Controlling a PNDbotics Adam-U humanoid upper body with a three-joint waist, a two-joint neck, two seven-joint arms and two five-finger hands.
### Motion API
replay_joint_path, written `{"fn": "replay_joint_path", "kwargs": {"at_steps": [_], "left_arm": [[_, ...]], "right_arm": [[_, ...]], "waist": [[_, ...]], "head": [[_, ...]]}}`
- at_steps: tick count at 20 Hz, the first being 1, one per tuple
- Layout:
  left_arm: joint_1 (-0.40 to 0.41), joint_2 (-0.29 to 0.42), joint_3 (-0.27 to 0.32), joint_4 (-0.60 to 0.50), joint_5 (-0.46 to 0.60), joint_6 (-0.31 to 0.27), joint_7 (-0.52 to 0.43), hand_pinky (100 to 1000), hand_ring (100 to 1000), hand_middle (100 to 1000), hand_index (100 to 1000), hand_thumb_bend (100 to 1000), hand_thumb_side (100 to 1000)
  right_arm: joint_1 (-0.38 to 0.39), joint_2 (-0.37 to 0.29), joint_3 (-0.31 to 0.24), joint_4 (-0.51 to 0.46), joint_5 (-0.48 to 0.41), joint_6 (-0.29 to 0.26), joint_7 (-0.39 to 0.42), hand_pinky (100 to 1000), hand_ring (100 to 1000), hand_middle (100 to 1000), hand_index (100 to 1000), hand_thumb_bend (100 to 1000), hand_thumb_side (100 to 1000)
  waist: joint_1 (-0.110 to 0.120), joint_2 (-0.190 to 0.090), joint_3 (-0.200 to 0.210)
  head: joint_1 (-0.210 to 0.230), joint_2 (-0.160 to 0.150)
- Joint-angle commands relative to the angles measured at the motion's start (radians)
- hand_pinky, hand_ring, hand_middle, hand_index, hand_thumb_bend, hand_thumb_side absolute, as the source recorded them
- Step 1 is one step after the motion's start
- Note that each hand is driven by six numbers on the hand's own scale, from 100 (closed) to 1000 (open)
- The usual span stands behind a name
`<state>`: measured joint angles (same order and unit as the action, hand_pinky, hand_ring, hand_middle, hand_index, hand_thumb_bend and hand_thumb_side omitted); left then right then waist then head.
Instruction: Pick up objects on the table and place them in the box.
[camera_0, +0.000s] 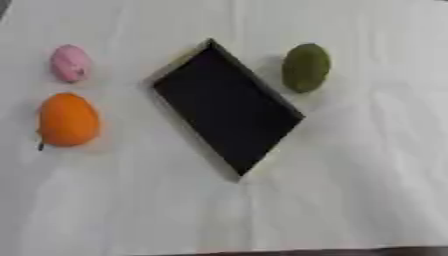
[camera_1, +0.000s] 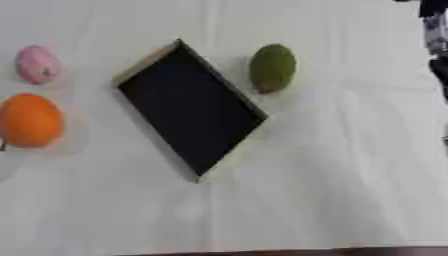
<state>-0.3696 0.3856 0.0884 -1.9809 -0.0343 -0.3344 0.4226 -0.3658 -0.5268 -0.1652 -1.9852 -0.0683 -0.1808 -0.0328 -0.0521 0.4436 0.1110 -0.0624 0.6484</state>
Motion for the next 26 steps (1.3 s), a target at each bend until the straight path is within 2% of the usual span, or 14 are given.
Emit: {"fn": "replay_joint_path", "kwargs": {"at_steps": [1, 3, 4, 6, 8, 12, 16, 18, 22, 23, 26], "left_arm": [[0.0, 0.017, 0.003, -0.019, 0.004, 0.0, -0.003, 696, 673, 724, 797, 240, 590], [0.002, 0.022, 0.005, -0.019, 0.002, -0.001, 0.001, 696, 674, 725, 798, 241, 587], [0.003, 0.024, 0.006, -0.019, 0.002, -0.002, 0.003, 696, 674, 725, 798, 241, 587], [0.006, 0.028, 0.007, -0.019, 0.0, -0.002, 0.005, 696, 673, 725, 797, 240, 588], [0.007, 0.03, 0.004, -0.019, 0.0, 0.0, 0.005, 696, 674, 726, 797, 238, 589], [0.008, 0.035, 0.001, -0.019, -0.001, 0.001, 0.0, 695, 674, 726, 799, 236, 588], [0.016, 0.041, 0.001, -0.019, -0.005, 0.002, 0.002, 695, 674, 727, 800, 235, 589], [0.015, 0.041, 0.0, -0.019, -0.006, 0.003, 0.003, 695, 675, 728, 801, 235, 588], [0.011, 0.041, -0.004, -0.019, -0.006, 0.003, 0.001, 695, 675, 728, 801, 233, 588], [0.01, 0.041, -0.006, -0.019, -0.005, 0.004, 0.0, 695, 674, 728, 798, 229, 590], [0.012, 0.038, -0.008, -0.019, -0.002, 0.009, -0.004, 694, 675, 729, 797, 227, 592]], "right_arm": [[-0.024, -0.053, -0.003, -0.015, 0.016, -0.016, 0.004, 923, 722, 610, 744, 100, 559], [-0.037, -0.093, 0.003, -0.015, 0.041, -0.036, 0.005, 918, 730, 617, 751, 100, 537], [-0.041, -0.116, 0.006, -0.015, 0.055, -0.042, 0.006, 916, 735, 622, 757, 100, 498], [-0.046, -0.164, 0.018, -0.015, 0.084, -0.033, 0.024, 909, 741, 630, 764, 100, 458], [-0.051, -0.214, 0.029, -0.015, 0.115, -0.007, 0.044, 906, 743, 632, 767, 100, 437], [-0.088, -0.317, 0.061, -0.002, 0.179, 0.055, 0.09, 885, 765, 673, 802, 100, 258], [-0.128, -0.423, 0.096, 0.021, 0.244, 0.109, 0.154, 874, 782, 700, 820, 100, 190], [-0.14, -0.473, 0.122, 0.02, 0.275, 0.1, 0.184, 870, 791, 715, 828, 100, 189], [-0.154, -0.569, 0.169, 0.031, 0.338, 0.067, 0.247, 867, 806, 741, 842, 100, 246], [-0.157, -0.586, 0.184, 0.035, 0.353, 0.057, 0.263, 868, 817, 756, 852, 100, 285], [-0.18, -0.603, 0.227, 0.05, 0.4, 0.026, 0.31, 871, 831, 773, 862, 100, 319]], "waist": [[-0.004, -0.031, -0.003], [-0.007, -0.034, -0.004], [-0.008, -0.035, -0.004], [-0.01, -0.038, -0.006], [-0.011, -0.039, -0.008], [-0.014, -0.041, -0.006], [-0.018, -0.042, -0.003], [-0.019, -0.042, 0.001], [-0.019, -0.041, 0.011], [-0.019, -0.041, 0.013], [-0.021, -0.042, 0.015]], "head": [[0.008, -0.002], [0.011, 0.001], [0.011, 0.003], [0.01, 0.006], [0.007, 0.007], [0.007, 0.01], [0.004, 0.012], [0.001, 0.011], [-0.009, 0.009], [-0.012, 0.008], [-0.017, 0.008]]}}
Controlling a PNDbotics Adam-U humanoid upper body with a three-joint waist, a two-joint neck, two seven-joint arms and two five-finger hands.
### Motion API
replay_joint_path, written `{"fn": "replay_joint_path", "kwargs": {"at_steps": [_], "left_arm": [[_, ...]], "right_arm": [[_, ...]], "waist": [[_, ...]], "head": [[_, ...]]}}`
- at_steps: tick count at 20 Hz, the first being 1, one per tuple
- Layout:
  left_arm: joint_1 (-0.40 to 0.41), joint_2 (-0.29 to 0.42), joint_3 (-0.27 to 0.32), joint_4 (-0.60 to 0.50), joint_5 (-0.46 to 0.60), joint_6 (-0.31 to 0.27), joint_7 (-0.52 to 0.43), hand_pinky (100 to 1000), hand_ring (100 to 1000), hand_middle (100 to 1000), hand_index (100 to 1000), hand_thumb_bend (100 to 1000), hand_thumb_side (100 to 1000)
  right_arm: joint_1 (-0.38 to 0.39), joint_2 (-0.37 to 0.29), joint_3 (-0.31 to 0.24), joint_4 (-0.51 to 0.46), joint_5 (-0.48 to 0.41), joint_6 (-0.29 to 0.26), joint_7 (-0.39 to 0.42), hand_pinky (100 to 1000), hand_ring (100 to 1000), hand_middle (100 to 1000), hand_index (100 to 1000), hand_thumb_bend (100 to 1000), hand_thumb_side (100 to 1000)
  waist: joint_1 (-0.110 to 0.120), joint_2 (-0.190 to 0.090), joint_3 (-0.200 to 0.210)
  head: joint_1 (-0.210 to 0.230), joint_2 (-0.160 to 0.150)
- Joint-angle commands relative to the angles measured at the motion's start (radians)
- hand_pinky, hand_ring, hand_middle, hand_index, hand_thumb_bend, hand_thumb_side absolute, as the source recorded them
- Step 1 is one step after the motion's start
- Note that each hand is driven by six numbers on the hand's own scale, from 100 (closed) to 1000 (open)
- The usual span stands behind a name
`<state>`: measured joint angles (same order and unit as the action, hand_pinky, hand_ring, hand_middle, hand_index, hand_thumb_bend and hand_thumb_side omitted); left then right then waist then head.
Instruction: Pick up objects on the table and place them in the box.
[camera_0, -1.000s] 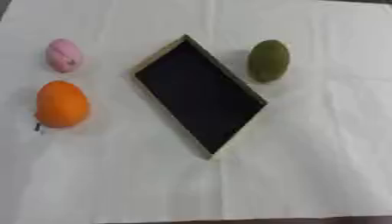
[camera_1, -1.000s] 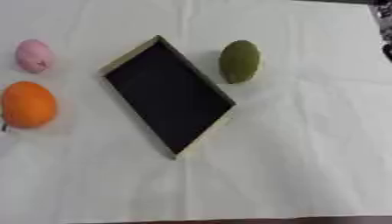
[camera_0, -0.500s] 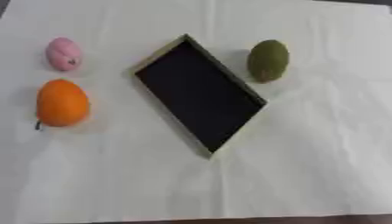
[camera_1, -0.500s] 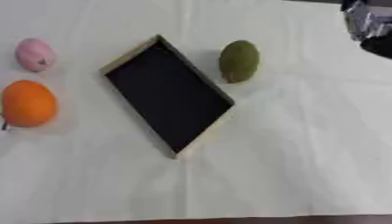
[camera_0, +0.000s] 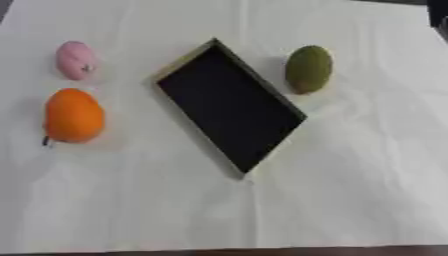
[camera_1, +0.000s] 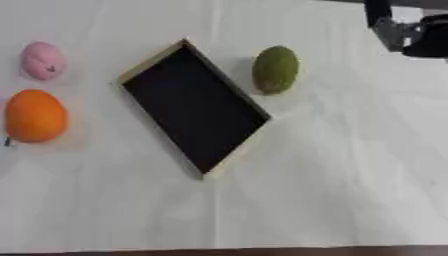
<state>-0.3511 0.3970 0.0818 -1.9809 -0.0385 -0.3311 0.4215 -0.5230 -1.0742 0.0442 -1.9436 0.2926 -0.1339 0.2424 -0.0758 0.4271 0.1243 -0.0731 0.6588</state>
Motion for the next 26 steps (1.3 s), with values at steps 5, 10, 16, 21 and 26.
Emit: {"fn": "replay_joint_path", "kwargs": {"at_steps": [5, 10, 16, 21, 26], "left_arm": [[-0.008, 0.027, -0.002, -0.019, 0.005, 0.005, -0.004, 694, 674, 728, 797, 226, 587], [-0.006, 0.027, -0.005, -0.019, 0.009, 0.004, -0.003, 694, 674, 729, 796, 225, 586], [-0.003, 0.026, -0.011, -0.019, 0.013, 0.004, -0.006, 693, 674, 730, 796, 223, 587], [-0.004, 0.024, -0.013, -0.019, 0.016, 0.008, -0.013, 694, 675, 731, 796, 225, 587], [-0.008, 0.023, -0.015, -0.019, 0.019, 0.008, -0.021, 694, 677, 733, 796, 235, 588]], "right_arm": [[-0.074, -0.058, 0.076, 0.06, 0.122, -0.066, 0.117, 875, 846, 794, 879, 100, 394], [-0.139, -0.033, 0.118, 0.12, 0.195, -0.103, 0.196, 875, 849, 801, 889, 100, 389], [-0.255, 0.018, 0.196, 0.234, 0.23, -0.127, 0.255, 877, 854, 808, 893, 120, 390], [-0.345, 0.098, 0.243, 0.358, 0.243, -0.131, 0.299, 884, 853, 803, 892, 100, 393], [-0.412, 0.178, 0.268, 0.492, 0.245, -0.164, 0.328, 893, 849, 791, 884, 100, 327]], "waist": [[0.001, -0.028, 0.006], [0.0, -0.031, 0.008], [-0.003, -0.038, 0.009], [-0.005, -0.039, 0.013], [-0.006, -0.036, 0.017]], "head": [[-0.009, -0.001], [-0.008, 0.002], [-0.013, 0.009], [-0.014, 0.01], [-0.017, 0.013]]}}
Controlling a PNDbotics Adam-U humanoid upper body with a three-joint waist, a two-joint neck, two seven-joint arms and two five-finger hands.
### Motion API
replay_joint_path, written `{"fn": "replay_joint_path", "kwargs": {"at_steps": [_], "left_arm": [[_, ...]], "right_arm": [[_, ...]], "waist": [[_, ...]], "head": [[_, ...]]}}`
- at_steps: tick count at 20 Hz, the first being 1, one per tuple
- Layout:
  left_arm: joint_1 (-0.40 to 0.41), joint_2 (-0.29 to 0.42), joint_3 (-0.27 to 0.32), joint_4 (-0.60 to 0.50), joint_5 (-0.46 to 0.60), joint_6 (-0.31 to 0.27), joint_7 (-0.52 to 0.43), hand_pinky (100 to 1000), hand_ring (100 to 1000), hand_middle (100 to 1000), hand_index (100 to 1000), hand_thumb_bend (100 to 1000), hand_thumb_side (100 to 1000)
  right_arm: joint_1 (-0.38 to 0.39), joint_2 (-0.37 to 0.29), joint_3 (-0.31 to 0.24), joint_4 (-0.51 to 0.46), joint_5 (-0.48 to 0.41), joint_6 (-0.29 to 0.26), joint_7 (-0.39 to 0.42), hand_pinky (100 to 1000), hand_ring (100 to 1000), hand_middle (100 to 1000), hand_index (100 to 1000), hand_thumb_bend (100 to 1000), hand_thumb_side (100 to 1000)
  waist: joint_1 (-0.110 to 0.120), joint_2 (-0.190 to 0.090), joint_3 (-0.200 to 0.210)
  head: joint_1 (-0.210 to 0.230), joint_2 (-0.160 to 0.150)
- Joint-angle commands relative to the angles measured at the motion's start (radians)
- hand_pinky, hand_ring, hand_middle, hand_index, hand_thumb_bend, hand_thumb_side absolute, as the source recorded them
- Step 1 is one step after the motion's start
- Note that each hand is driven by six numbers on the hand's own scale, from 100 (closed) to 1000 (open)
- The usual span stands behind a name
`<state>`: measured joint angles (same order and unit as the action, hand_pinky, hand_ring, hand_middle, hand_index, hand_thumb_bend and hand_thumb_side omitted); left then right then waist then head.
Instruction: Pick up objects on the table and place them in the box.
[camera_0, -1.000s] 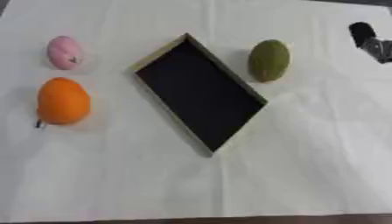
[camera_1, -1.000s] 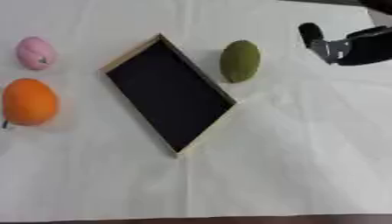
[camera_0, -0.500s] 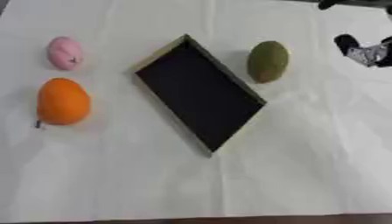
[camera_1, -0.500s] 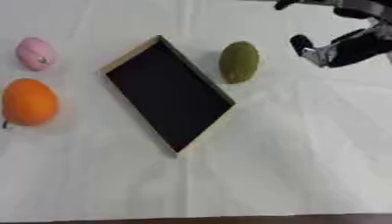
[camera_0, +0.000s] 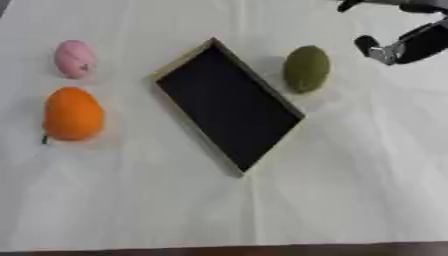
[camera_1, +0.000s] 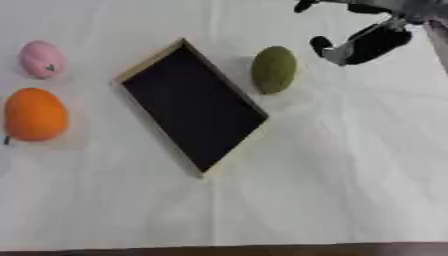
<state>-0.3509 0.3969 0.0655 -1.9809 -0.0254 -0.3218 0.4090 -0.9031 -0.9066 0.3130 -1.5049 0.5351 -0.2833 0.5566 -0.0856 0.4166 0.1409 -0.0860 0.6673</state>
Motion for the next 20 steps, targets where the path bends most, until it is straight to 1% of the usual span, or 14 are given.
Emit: {"fn": "replay_joint_path", "kwargs": {"at_steps": [1, 2, 6, 10, 14, 20], "left_arm": [[-0.008, 0.023, 0.001, -0.019, 0.006, -0.003, -0.01, 694, 677, 733, 796, 234, 588], [-0.008, 0.022, 0.002, -0.019, 0.006, -0.003, -0.012, 694, 677, 733, 796, 232, 588], [-0.009, 0.02, 0.003, -0.019, 0.007, 0.0, -0.013, 694, 677, 733, 795, 229, 589], [-0.011, 0.018, 0.002, -0.019, 0.009, 0.001, -0.014, 694, 677, 734, 795, 231, 589], [-0.011, 0.016, 0.003, -0.019, 0.01, 0.002, -0.015, 694, 677, 734, 795, 229, 589], [-0.015, 0.012, 0.002, -0.019, 0.012, 0.002, -0.016, 694, 677, 735, 795, 228, 590]], "right_arm": [[-0.042, 0.026, 0.001, 0.079, -0.005, -0.022, 0.017, 896, 849, 789, 882, 111, 304], [-0.053, 0.04, 0.002, 0.104, -0.012, -0.031, 0.021, 898, 851, 789, 881, 131, 296], [-0.096, 0.091, 0.006, 0.207, -0.014, -0.076, 0.042, 906, 856, 792, 882, 166, 303], [-0.128, 0.132, 0.01, 0.293, 0.026, -0.131, 0.056, 909, 864, 803, 887, 220, 335], [-0.133, 0.156, 0.011, 0.341, 0.072, -0.177, 0.053, 911, 864, 805, 886, 236, 349], [-0.135, 0.188, 0.009, 0.4, 0.112, -0.209, 0.053, 911, 863, 803, 884, 244, 371]], "waist": [[0.003, -0.025, 0.001], [0.003, -0.024, 0.002], [0.004, -0.023, 0.004], [0.005, -0.022, 0.005], [0.003, -0.02, 0.008], [0.001, -0.017, 0.013]], "head": [[-0.005, 0.006], [-0.007, 0.008], [-0.011, 0.012], [-0.014, 0.013], [-0.013, 0.016], [-0.01, 0.016]]}}
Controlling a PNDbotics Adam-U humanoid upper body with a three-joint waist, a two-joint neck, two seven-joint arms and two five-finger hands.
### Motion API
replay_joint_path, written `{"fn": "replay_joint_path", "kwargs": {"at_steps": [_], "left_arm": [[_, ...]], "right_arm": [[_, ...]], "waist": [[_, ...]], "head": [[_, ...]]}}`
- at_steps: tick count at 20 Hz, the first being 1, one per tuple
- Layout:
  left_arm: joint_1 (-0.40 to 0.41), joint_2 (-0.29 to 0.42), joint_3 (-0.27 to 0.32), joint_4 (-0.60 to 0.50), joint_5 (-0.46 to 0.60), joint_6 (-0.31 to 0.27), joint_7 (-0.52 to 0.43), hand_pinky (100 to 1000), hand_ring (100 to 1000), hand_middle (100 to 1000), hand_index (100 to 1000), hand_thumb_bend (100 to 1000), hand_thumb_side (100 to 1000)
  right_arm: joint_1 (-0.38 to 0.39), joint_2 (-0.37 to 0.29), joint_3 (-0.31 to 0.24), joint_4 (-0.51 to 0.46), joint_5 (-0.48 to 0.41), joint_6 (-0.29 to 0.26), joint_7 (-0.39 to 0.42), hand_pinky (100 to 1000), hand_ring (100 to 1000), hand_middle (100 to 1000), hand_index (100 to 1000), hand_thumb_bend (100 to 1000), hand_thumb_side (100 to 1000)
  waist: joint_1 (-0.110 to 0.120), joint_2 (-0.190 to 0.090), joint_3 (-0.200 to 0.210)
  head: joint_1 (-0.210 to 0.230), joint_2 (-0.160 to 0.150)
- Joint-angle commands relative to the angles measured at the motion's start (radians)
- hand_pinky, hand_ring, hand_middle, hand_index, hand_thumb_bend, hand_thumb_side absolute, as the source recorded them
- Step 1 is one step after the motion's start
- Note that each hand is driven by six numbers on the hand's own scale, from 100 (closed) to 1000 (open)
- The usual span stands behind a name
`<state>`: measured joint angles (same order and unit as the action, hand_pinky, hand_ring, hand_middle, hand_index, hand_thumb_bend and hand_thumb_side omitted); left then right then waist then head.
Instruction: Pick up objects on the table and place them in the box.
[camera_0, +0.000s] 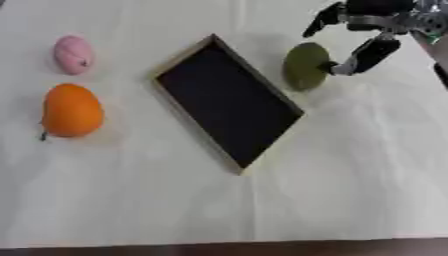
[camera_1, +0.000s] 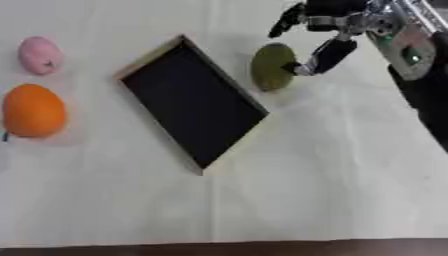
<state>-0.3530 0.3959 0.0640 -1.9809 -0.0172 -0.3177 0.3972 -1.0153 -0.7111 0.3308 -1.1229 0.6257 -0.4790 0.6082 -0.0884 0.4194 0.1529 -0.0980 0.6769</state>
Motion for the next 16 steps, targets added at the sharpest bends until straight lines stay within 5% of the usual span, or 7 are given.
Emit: {"fn": "replay_joint_path", "kwargs": {"at_steps": [1, 5, 8, 12, 16], "left_arm": [[-0.013, 0.012, 0.004, -0.019, 0.004, -0.002, -0.004, 694, 677, 735, 795, 228, 591], [-0.014, 0.01, 0.004, -0.019, 0.005, -0.001, -0.004, 694, 676, 735, 794, 228, 592], [-0.014, 0.009, 0.003, -0.019, 0.006, -0.001, -0.005, 694, 676, 735, 794, 225, 593], [-0.015, 0.008, 0.003, -0.019, 0.007, 0.0, -0.006, 694, 676, 736, 794, 224, 594], [-0.014, 0.008, 0.003, -0.019, 0.009, 0.002, -0.006, 694, 677, 736, 794, 224, 593]], "right_arm": [[-0.024, -0.001, -0.01, 0.029, 0.03, -0.016, 0.001, 911, 863, 803, 884, 246, 371], [-0.027, 0.021, -0.012, 0.067, 0.071, -0.028, -0.006, 908, 861, 797, 880, 273, 353], [-0.024, 0.033, -0.018, 0.08, 0.085, -0.033, -0.032, 891, 788, 640, 746, 158, 236], [-0.016, 0.032, -0.028, 0.064, 0.037, -0.034, -0.063, 873, 711, 542, 650, 100, 100], [-0.009, 0.021, -0.042, 0.02, -0.029, -0.012, -0.083, 869, 687, 518, 622, 100, 100]], "waist": [[0.003, -0.019, 0.003], [0.001, -0.015, 0.007], [0.001, -0.014, 0.009], [0.003, -0.016, 0.006], [0.006, -0.02, 0.001]], "head": [[0.002, 0.007], [0.003, 0.008], [0.005, 0.01], [0.007, 0.012], [0.007, 0.013]]}}
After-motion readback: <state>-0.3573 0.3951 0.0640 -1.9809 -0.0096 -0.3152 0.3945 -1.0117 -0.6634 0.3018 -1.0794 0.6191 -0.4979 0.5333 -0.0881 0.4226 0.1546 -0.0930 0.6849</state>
